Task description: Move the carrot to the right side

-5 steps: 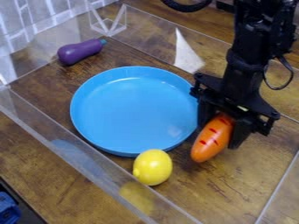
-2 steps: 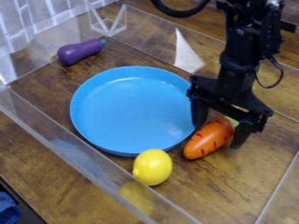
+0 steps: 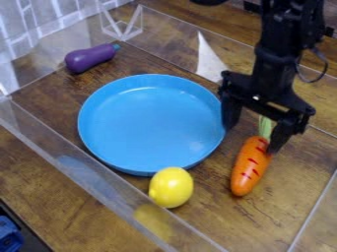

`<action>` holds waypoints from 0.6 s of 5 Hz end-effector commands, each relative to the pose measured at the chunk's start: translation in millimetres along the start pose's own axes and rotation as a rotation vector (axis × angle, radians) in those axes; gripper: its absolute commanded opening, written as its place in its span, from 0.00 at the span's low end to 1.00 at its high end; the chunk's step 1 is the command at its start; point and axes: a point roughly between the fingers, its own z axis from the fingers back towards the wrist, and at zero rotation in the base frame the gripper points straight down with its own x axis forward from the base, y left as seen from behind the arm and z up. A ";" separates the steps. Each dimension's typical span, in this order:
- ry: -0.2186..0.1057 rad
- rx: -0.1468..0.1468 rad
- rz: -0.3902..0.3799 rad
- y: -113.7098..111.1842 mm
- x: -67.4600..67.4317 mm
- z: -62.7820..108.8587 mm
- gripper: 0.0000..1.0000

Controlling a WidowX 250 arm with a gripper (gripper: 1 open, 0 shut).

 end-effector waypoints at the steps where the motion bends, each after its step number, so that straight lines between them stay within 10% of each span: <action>1: -0.050 -0.014 0.023 -0.5 7.7 3.6 1.00; 2: -0.031 -0.020 0.043 -4.3 4.3 -18.7 1.00; 3: -0.045 -0.021 0.038 -0.3 10.9 -0.8 1.00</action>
